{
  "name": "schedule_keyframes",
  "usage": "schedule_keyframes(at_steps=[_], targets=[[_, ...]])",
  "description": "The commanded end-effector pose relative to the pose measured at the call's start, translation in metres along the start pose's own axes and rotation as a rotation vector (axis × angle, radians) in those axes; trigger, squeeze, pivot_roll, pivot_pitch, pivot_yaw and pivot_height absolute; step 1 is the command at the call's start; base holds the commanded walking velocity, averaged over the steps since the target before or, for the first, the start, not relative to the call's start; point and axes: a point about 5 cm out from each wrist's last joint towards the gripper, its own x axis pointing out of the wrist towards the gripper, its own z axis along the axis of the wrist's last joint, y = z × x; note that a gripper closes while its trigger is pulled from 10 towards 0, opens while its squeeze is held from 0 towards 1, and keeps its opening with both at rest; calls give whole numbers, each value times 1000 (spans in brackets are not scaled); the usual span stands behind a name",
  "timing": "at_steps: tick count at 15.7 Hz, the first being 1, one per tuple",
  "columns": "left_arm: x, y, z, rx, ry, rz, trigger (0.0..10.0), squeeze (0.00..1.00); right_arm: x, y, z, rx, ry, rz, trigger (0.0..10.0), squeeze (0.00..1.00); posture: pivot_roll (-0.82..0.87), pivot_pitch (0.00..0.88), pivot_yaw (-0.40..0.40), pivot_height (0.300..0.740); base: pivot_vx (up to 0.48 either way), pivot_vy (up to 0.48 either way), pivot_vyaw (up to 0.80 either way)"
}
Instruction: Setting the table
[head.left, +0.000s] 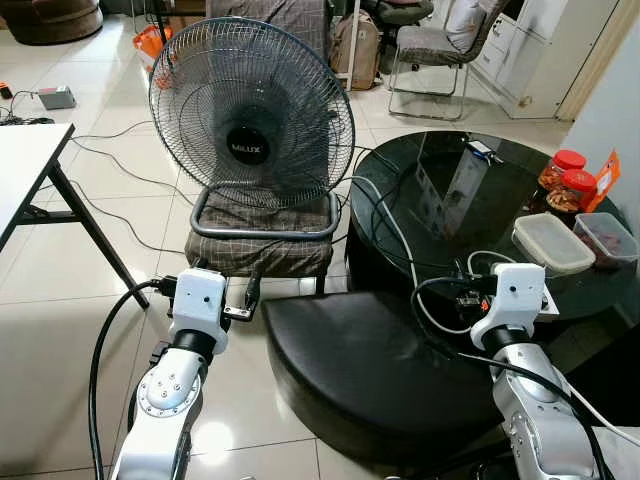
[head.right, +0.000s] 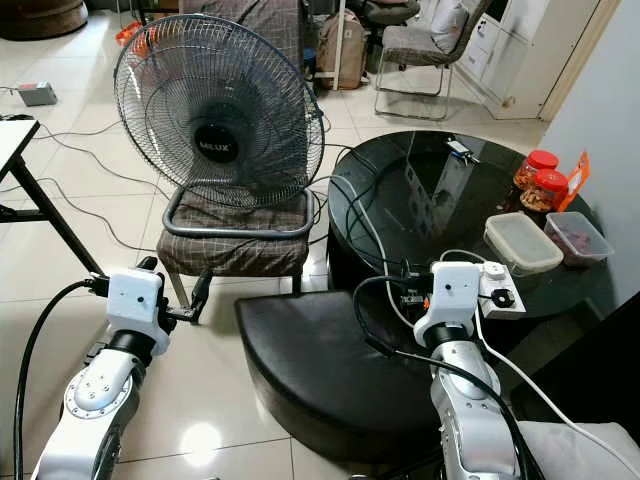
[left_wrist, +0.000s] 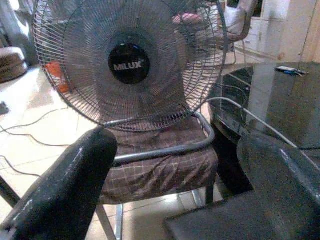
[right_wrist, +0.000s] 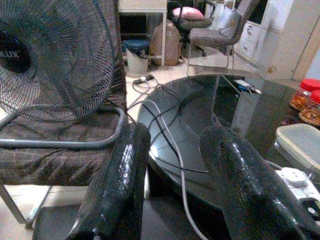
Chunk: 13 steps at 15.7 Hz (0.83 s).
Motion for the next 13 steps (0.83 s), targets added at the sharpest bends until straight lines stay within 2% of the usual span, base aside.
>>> schedule_keyframes(at_steps=[1, 2, 3, 4, 5, 6, 7, 8, 9, 11, 12, 13], targets=[[-3, 35, -8, 58, 249, 190, 10000, 0, 28, 1, -3, -29, 208, -94, 10000, 0, 34, 0, -156, 740, 0, 0, 0], [-2, 39, -6, 85, 243, 196, 10000, 0, 30, 2, -2, -78, 202, -94, 10000, 937, 34, 0, -156, 740, 0, 0, 0], [-3, 32, -5, 31, 236, 149, 10000, 341, 27, 6, 2, -17, 167, -48, 10000, 1000, 37, 0, -158, 740, 0, 0, 0], [-5, 27, -1, 9, 239, 115, 10000, 1000, 27, 6, 7, 7, 140, -27, 10000, 1000, 35, 0, -158, 740, 0, 0, 0], [-4, 29, 11, 57, 227, 126, 10000, 1000, 32, 8, 15, 31, 126, -24, 10000, 1000, 29, 0, -155, 740, 0, 0, 0], [-2, 31, 19, 55, 196, 140, 10000, 1000, 32, 11, 18, 56, 109, -5, 10000, 1000, 29, 0, -155, 740, 0, 0, 0], [0, 34, 35, 56, 113, 161, 10000, 1000, 31, 15, 26, 105, 55, 36, 10000, 1000, 28, 0, -152, 740, 0, 0, 0], [4, 35, 52, 74, 35, 155, 10000, 1000, 31, 21, 33, 41, 14, 71, 10000, 1000, 32, 0, -135, 740, 0, 0, 800], [5, 34, 61, 96, 2, 140, 10000, 1000, 30, 28, 40, 42, -32, 95, 10000, 1000, 32, 0, -125, 740, 0, 0, 800], [8, 33, 67, 129, -21, 131, 10000, 1000, 26, 47, 58, 4, -148, 210, 10000, 1000, 29, 0, -112, 740, 0, 0, 800], [8, 31, 66, 153, -33, 124, 10000, 1000, 24, 50, 65, 4, -180, 229, 10000, 1000, 30, 0, -108, 740, 0, 0, 800], [7, 31, 67, 213, -40, 169, 10000, 1000, 24, 50, 66, -1, -185, 232, 10000, 1000, 33, 0, -107, 740, 0, 0, 800]])
